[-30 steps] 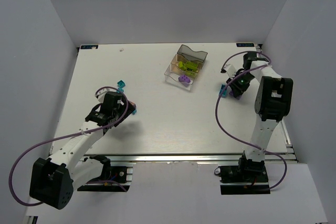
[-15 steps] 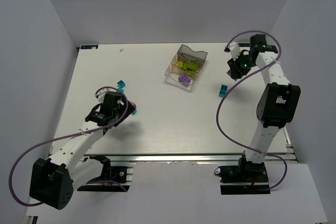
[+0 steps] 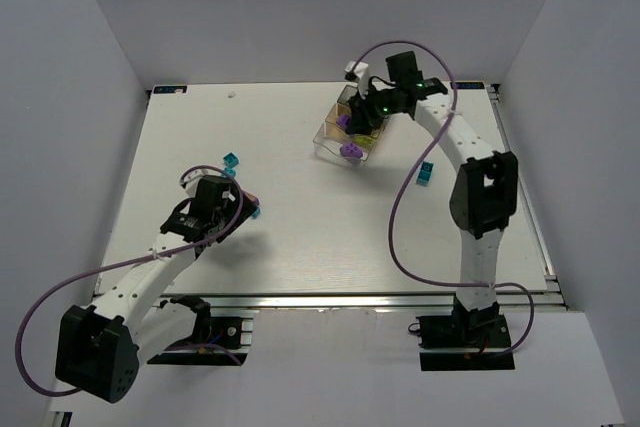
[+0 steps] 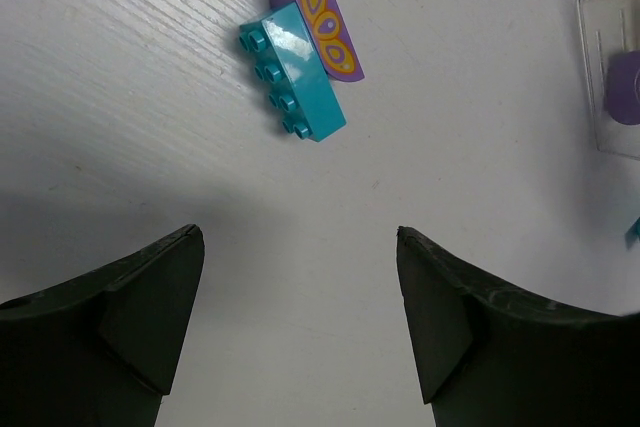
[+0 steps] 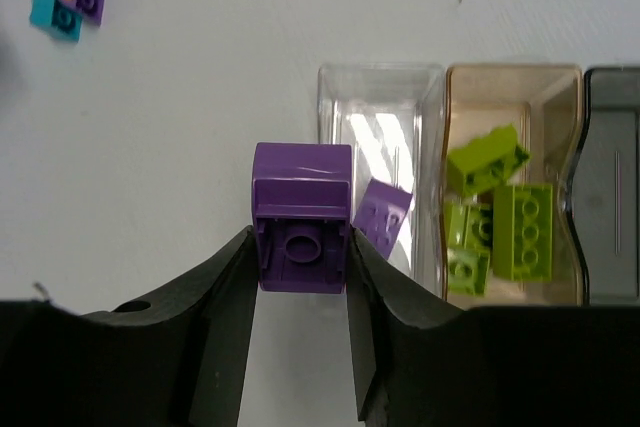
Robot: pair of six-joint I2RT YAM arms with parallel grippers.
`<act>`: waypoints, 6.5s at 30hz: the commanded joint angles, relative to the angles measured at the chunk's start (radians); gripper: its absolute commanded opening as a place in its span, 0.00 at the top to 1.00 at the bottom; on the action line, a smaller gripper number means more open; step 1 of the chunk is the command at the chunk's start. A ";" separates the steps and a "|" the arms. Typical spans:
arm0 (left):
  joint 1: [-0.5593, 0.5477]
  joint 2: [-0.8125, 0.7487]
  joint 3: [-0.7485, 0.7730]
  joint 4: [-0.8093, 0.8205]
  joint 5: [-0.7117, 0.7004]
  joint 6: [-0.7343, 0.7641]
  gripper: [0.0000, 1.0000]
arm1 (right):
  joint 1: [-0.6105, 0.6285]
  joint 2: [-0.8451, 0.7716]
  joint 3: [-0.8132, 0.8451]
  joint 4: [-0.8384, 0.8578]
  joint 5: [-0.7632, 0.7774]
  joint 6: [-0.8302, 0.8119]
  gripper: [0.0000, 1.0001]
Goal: Sort the legos into containers by color
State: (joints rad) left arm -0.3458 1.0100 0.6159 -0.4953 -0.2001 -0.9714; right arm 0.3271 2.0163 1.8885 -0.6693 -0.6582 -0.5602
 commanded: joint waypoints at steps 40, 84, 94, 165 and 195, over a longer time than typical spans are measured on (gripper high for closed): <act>0.007 0.418 0.243 0.038 -0.042 0.145 0.24 | 0.066 -0.198 -0.272 0.376 0.035 0.181 0.37; 0.005 0.397 0.145 0.259 0.129 0.296 0.88 | 0.041 -0.176 -0.284 0.245 -0.104 0.379 0.36; -0.065 0.174 -0.010 0.553 0.493 0.315 0.95 | 0.191 -0.172 -0.338 0.264 -0.067 0.879 0.34; -0.124 0.248 0.123 0.501 0.340 0.313 0.99 | 0.150 0.140 0.069 0.108 0.545 0.148 0.99; -0.125 0.254 0.182 0.626 0.465 0.335 0.98 | 0.050 0.032 0.098 0.060 0.030 0.392 0.27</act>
State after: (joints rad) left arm -0.4728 1.3182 0.8204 0.0669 0.2256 -0.6659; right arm 0.4179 2.1952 1.9678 -0.6342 -0.4095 -0.3420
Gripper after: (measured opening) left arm 0.396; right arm 0.732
